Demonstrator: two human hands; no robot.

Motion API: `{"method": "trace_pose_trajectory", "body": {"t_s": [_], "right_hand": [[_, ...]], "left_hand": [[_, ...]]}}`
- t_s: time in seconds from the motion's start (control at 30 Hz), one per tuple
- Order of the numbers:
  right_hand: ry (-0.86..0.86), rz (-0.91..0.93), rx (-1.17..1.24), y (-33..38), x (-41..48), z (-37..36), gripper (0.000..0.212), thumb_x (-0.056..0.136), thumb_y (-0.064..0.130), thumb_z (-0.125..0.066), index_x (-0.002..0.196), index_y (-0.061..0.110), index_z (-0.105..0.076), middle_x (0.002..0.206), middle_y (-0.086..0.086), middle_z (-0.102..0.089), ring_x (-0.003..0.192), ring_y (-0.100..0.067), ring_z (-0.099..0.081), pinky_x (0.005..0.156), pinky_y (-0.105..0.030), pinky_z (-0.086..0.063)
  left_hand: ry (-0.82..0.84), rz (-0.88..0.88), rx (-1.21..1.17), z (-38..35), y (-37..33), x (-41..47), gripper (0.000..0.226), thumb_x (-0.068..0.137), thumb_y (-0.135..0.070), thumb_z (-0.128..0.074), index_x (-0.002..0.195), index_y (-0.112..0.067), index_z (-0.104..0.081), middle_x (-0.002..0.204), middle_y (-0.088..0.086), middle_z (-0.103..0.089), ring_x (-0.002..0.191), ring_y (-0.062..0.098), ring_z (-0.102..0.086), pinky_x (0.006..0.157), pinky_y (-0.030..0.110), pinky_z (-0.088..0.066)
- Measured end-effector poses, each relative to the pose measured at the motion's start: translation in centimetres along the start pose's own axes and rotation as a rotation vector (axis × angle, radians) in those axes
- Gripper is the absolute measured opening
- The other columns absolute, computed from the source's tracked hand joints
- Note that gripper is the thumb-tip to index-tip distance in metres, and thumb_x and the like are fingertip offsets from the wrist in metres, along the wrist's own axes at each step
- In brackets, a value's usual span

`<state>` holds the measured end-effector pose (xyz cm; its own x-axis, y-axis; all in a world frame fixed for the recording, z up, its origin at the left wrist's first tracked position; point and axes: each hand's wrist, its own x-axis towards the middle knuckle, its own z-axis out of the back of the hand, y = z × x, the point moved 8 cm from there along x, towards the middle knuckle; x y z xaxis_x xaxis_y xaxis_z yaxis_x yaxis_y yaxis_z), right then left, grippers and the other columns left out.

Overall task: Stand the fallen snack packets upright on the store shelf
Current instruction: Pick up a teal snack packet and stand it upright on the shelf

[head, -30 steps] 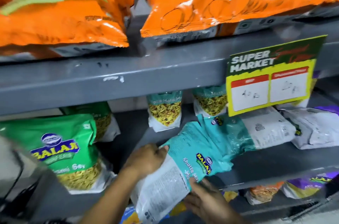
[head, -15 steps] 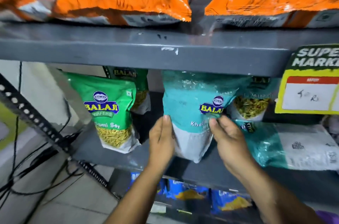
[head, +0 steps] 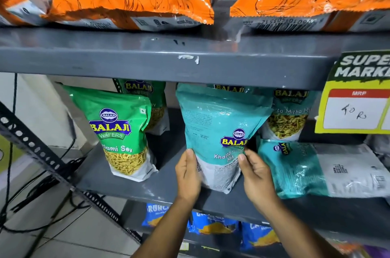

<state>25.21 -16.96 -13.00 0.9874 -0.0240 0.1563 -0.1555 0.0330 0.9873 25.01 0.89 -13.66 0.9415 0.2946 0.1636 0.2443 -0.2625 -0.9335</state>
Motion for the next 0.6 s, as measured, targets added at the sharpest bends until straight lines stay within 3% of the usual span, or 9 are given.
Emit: {"method": "trace_pose_trajectory", "body": {"t_s": [0.07,0.13,0.2,0.27,0.37,0.4,0.47,0.53,0.6], "right_hand": [[-0.057,-0.003,0.021,0.0,-0.4,0.3,0.017,0.090,0.037,-0.057,0.106,0.038,-0.063,0.109,0.013,-0.072,0.105,-0.002,-0.064,0.091,-0.020,-0.047],[-0.195,0.011,-0.037,0.1,-1.6,1.5,0.024,0.081,0.048,-0.063,0.103,0.040,-0.058,0.112,0.007,-0.067,0.102,-0.005,-0.064,0.089,-0.015,-0.047],[-0.234,0.025,-0.124,0.1,-3.6,1.7,0.014,0.081,0.036,-0.069,0.091,0.037,-0.058,0.098,0.001,-0.067,0.090,-0.011,-0.065,0.077,-0.010,-0.048],[-0.112,0.033,-0.237,-0.2,-5.8,-0.1,0.019,0.080,0.029,-0.070,0.092,0.040,-0.060,0.096,0.002,-0.067,0.088,-0.010,-0.065,0.076,-0.019,-0.052],[0.067,0.052,-0.387,-0.8,-7.9,-2.6,0.042,0.073,0.039,-0.065,0.111,0.049,-0.051,0.120,0.016,-0.054,0.108,0.001,-0.057,0.085,-0.017,-0.051],[0.097,0.060,-0.426,-1.0,-8.0,-3.1,0.056,0.073,0.039,-0.065,0.123,0.047,-0.043,0.129,0.018,-0.047,0.115,0.004,-0.052,0.089,-0.015,-0.048],[0.132,0.035,-0.466,-1.4,-8.0,-3.5,0.079,0.069,0.043,-0.066,0.140,0.035,-0.032,0.143,0.012,-0.039,0.129,0.003,-0.043,0.101,-0.023,-0.045],[0.154,-0.005,-0.494,-1.6,-7.5,-3.5,0.102,0.065,0.044,-0.069,0.150,0.024,-0.018,0.154,0.008,-0.028,0.141,-0.005,-0.031,0.109,-0.032,-0.040],[0.190,-0.057,-0.531,-2.2,-6.9,-3.9,0.112,0.065,0.043,-0.073,0.152,0.018,-0.007,0.157,0.008,-0.020,0.145,-0.007,-0.024,0.114,-0.030,-0.032]], "left_hand": [[0.029,-0.029,0.000,0.2,-0.5,0.3,0.031,0.096,-0.040,-0.047,0.106,-0.020,-0.068,0.103,-0.007,-0.075,0.101,0.005,-0.065,0.086,0.020,-0.050],[0.006,-0.022,0.028,0.9,-0.9,1.2,0.076,0.079,-0.064,-0.059,0.125,-0.004,-0.056,0.121,0.006,-0.067,0.115,0.015,-0.060,0.096,0.027,-0.049],[0.061,-0.041,0.041,0.9,-1.6,2.1,0.091,0.074,-0.066,-0.064,0.132,0.002,-0.048,0.131,0.015,-0.060,0.121,0.022,-0.057,0.101,0.032,-0.047],[0.139,-0.048,0.031,0.4,-2.4,2.4,0.070,0.078,-0.055,-0.067,0.124,-0.003,-0.057,0.122,0.006,-0.068,0.113,0.019,-0.062,0.095,0.030,-0.051],[0.155,-0.042,0.032,-0.1,-3.0,1.9,0.031,0.086,-0.029,-0.065,0.111,-0.011,-0.067,0.113,0.004,-0.074,0.107,0.021,-0.067,0.088,0.032,-0.054],[0.127,-0.034,0.014,0.1,-3.0,1.5,0.029,0.086,-0.027,-0.065,0.109,-0.010,-0.067,0.114,0.008,-0.073,0.108,0.025,-0.067,0.091,0.038,-0.054],[0.027,-0.026,-0.002,0.7,-3.3,0.6,0.031,0.079,-0.033,-0.070,0.101,-0.010,-0.067,0.107,0.009,-0.074,0.102,0.027,-0.068,0.091,0.045,-0.052],[-0.083,-0.028,0.074,1.1,-3.8,-1.1,0.032,0.072,-0.040,-0.074,0.085,-0.014,-0.062,0.085,0.003,-0.072,0.080,0.021,-0.066,0.077,0.040,-0.053],[-0.081,-0.042,0.204,0.1,-4.4,-3.6,0.031,0.068,-0.045,-0.072,0.073,-0.019,-0.056,0.066,-0.008,-0.061,0.063,0.012,-0.056,0.063,0.028,-0.047]]}}
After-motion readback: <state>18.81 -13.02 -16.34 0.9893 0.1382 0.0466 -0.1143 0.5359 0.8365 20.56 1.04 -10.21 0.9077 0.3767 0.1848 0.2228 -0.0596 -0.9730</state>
